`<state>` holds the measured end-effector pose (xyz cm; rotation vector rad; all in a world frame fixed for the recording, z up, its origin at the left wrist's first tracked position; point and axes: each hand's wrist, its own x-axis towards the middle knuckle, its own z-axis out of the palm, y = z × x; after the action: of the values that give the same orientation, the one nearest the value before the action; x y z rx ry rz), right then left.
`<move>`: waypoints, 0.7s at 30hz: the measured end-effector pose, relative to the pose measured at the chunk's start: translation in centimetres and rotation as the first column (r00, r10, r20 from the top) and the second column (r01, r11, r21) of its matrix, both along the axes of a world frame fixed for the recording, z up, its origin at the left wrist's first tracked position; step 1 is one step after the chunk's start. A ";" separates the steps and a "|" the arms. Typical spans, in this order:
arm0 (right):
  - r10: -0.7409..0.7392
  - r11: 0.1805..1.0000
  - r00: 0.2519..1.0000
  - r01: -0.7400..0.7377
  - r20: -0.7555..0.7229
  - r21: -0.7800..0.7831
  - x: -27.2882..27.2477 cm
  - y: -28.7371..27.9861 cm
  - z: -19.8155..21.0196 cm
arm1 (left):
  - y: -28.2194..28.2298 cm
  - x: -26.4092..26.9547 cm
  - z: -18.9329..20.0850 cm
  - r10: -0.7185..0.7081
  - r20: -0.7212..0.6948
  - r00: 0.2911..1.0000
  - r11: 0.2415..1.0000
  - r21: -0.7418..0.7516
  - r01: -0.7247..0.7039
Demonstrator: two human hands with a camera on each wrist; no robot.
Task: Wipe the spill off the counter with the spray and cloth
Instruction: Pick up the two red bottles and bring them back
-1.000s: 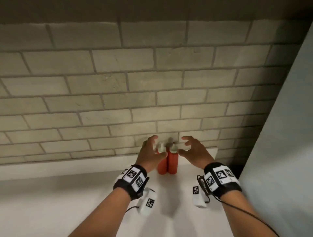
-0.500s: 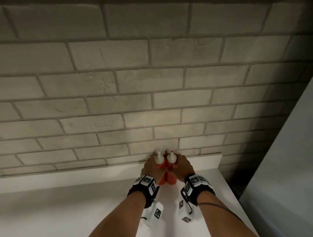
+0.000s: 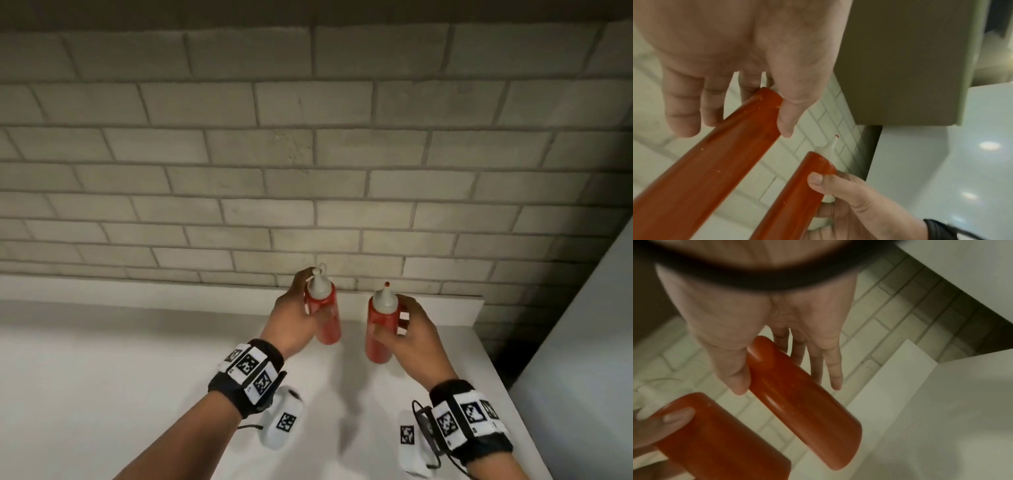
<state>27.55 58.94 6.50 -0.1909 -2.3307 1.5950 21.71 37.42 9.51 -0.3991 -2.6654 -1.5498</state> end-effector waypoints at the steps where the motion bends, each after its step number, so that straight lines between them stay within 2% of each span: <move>1: 0.023 1.000 1.000 -0.024 -0.014 -0.020 1.4 -0.7 0.3 | -1.4 1.6 0.4 0.003 -0.013 1.000 0.999 0.046 -0.002; 4: 0.085 0.995 0.996 -0.086 -0.027 -0.048 5.4 -3.2 1.0 | -5.8 6.5 1.2 0.003 -0.004 1.000 0.992 0.128 -0.003; 10: 0.193 0.980 0.981 -0.191 0.018 -0.051 11.1 -9.7 1.0 | -14.0 13.9 -0.4 0.082 0.043 0.996 0.985 0.146 -0.088; 14: 0.253 0.966 0.967 -0.250 0.040 -0.062 13.0 -15.7 0.6 | -19.9 17.0 -2.3 0.120 0.079 0.990 0.977 0.166 -0.131; 21: 0.294 0.954 0.954 -0.288 0.066 -0.086 14.3 -26.9 -1.1 | -31.5 19.3 -4.4 0.135 0.110 0.985 0.984 0.102 -0.147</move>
<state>41.85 32.04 5.43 0.0813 -2.4506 1.8436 40.99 5.89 5.15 -0.1257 -2.6001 -1.7069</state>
